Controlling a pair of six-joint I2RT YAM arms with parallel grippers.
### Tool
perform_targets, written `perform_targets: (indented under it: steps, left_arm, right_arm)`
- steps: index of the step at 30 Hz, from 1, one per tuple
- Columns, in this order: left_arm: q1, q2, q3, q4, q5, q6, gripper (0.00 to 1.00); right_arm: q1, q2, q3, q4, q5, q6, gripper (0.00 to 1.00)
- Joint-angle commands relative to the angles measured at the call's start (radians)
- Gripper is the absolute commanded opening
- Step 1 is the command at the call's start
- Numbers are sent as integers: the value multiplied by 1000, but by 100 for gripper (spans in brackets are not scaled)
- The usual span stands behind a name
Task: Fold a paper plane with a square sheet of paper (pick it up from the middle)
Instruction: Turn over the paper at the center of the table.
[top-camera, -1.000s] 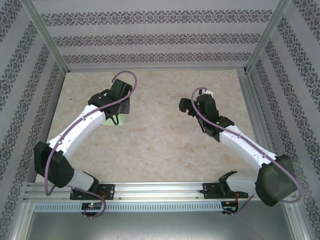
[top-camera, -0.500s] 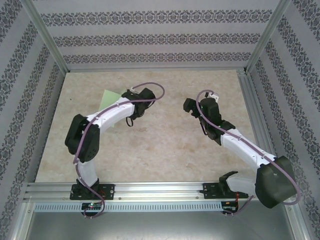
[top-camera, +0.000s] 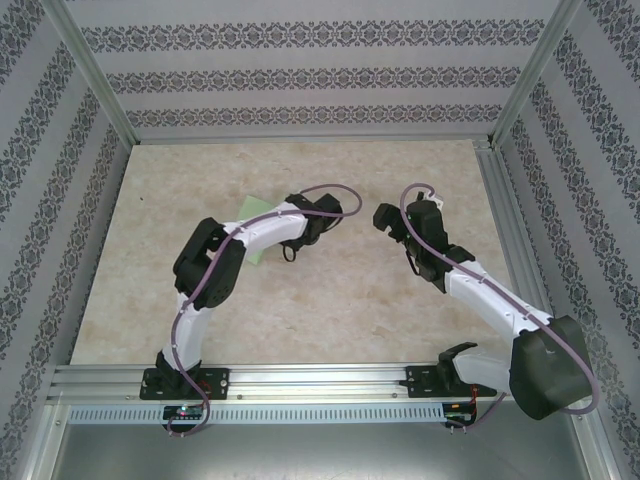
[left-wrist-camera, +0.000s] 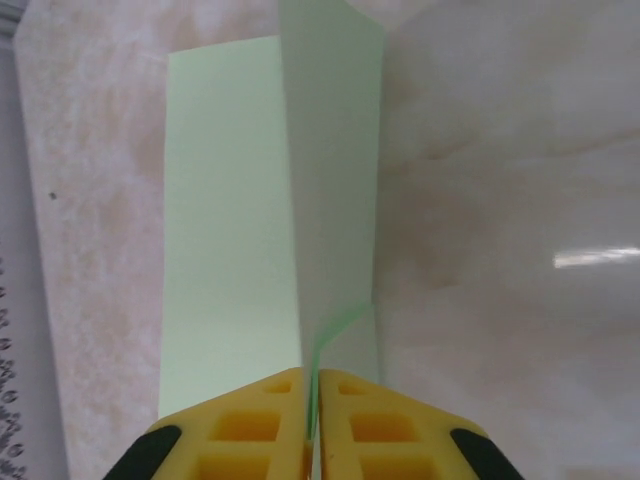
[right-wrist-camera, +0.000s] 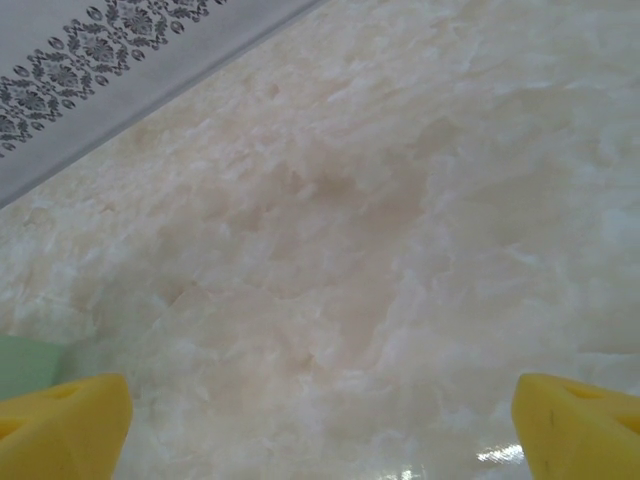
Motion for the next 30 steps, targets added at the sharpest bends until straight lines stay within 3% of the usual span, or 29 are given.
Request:
perform_targets:
  steps: [1, 10, 16, 24, 30]
  left_arm:
    - [-39, 52, 54, 30, 61, -47, 15]
    - [-56, 50, 27, 106, 227, -68, 47]
    - [-56, 7, 1, 139, 309, -63, 52]
    - [-49, -217, -101, 266, 547, -65, 64]
    - [25, -379, -213, 342, 690, -74, 74]
  right_arm:
    - [-16, -25, -23, -24, 4, 18, 98]
    - [-61, -103, -90, -44, -17, 88, 98]
    - [-64, -132, -88, -75, -56, 93, 98]
    - [-62, -98, -59, -98, -150, 74, 98]
    - [9, -4, -28, -27, -242, 102, 98]
